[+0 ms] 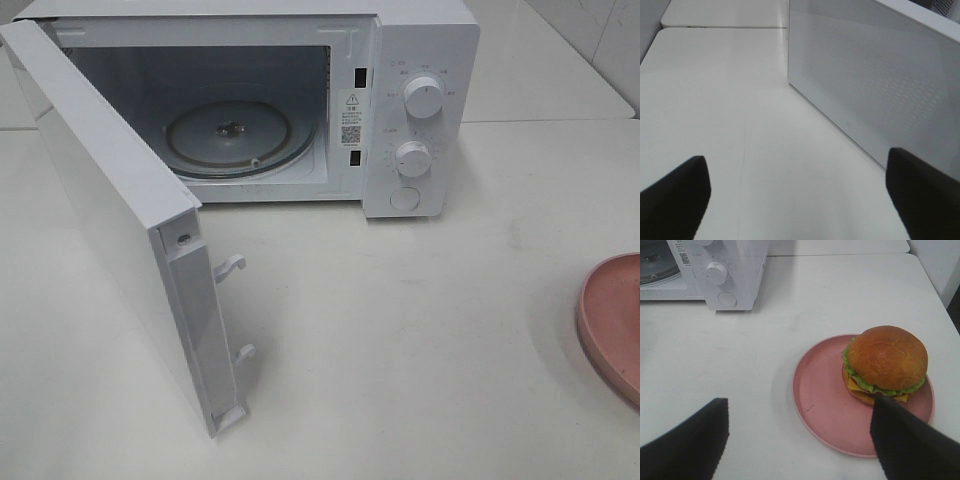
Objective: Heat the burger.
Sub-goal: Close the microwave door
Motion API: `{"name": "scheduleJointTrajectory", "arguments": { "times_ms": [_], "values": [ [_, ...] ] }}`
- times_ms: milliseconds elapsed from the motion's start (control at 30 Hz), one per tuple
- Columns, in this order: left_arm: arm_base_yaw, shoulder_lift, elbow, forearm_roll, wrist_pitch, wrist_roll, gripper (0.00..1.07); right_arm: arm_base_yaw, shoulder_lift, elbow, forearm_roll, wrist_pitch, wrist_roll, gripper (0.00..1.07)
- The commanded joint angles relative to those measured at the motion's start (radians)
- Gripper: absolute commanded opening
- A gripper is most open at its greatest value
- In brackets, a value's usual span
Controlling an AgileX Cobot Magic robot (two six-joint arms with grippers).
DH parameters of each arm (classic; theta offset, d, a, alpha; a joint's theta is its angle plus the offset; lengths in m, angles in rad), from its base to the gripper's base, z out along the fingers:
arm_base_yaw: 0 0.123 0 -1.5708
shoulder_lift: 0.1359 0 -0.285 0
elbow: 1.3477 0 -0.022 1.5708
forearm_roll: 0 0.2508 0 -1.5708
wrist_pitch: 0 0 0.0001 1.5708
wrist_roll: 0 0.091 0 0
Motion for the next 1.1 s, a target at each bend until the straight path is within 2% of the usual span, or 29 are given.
{"name": "scheduleJointTrajectory", "arguments": {
  "times_ms": [33,67,100,133,167,200,233,267,300,333,367,500,567,633,667,733,767,867,933,967,1033,1100],
  "values": [
    [0.003,0.058,-0.007,-0.008,-0.063,-0.008,0.64,-0.005,-0.030,0.003,0.001,-0.013,-0.013,0.76],
    [0.003,0.058,-0.007,-0.008,-0.063,-0.008,0.64,-0.005,-0.030,0.003,0.001,-0.013,-0.013,0.76],
    [0.003,0.104,-0.007,-0.006,-0.084,-0.008,0.50,-0.005,-0.030,0.003,0.001,-0.013,-0.013,0.76],
    [0.003,0.123,-0.007,-0.004,-0.094,-0.008,0.45,-0.005,-0.030,0.003,0.001,-0.013,-0.013,0.76],
    [0.003,0.123,-0.007,-0.004,-0.094,-0.008,0.45,-0.005,-0.030,0.003,0.001,-0.013,-0.013,0.76],
    [0.003,0.176,-0.007,0.006,-0.132,-0.008,0.34,-0.005,-0.030,0.003,0.001,-0.013,-0.013,0.76],
    [0.003,0.176,-0.007,0.006,-0.132,-0.008,0.34,-0.005,-0.030,0.003,0.001,-0.013,-0.013,0.76],
    [0.003,0.234,-0.007,0.016,-0.176,-0.008,0.18,-0.005,-0.030,0.003,0.001,-0.013,-0.013,0.76],
    [0.003,0.258,-0.007,0.017,-0.200,-0.008,0.10,-0.005,-0.030,0.003,0.001,-0.013,-0.013,0.76],
    [0.003,0.258,-0.007,0.017,-0.200,-0.008,0.10,-0.005,-0.030,0.003,0.001,-0.013,-0.013,0.76],
    [0.003,0.309,-0.006,0.017,-0.247,0.001,0.00,-0.005,-0.030,0.003,0.001,-0.013,-0.013,0.76],
    [0.003,0.383,0.012,0.016,-0.373,0.040,0.00,-0.005,-0.030,0.003,0.001,-0.013,-0.013,0.76],
    [0.003,0.460,0.070,-0.004,-0.620,0.078,0.00,-0.005,-0.030,0.003,0.001,-0.013,-0.013,0.76],
    [0.003,0.475,0.086,-0.010,-0.671,0.079,0.00,-0.005,-0.030,0.003,0.001,-0.013,-0.013,0.76],
    [0.003,0.514,0.128,-0.019,-0.797,0.079,0.00,-0.005,-0.030,0.003,0.001,-0.013,-0.013,0.76],
    [0.003,0.530,0.150,-0.019,-0.845,0.079,0.00,-0.005,-0.030,0.003,0.001,-0.013,-0.013,0.76],
    [0.003,0.571,0.191,-0.018,-0.955,0.078,0.00,-0.005,-0.030,0.003,0.001,-0.013,-0.013,0.76],
    [0.002,0.592,0.214,-0.017,-1.017,0.078,0.00,-0.005,-0.030,0.003,0.001,-0.013,-0.013,0.76],
    [0.000,0.683,0.288,0.013,-1.258,0.068,0.00,-0.005,-0.030,0.003,0.001,-0.013,-0.013,0.76],
    [0.000,0.683,0.288,0.013,-1.258,0.068,0.00,-0.005,-0.030,0.003,0.001,-0.013,-0.013,0.76],
    [0.000,0.763,0.321,0.068,-1.402,0.061,0.00,-0.005,-0.030,0.003,0.001,-0.013,-0.013,0.76],
    [0.000,0.794,0.330,0.097,-1.448,0.047,0.00,-0.005,-0.030,0.003,0.001,-0.013,-0.013,0.76]
  ]
}}
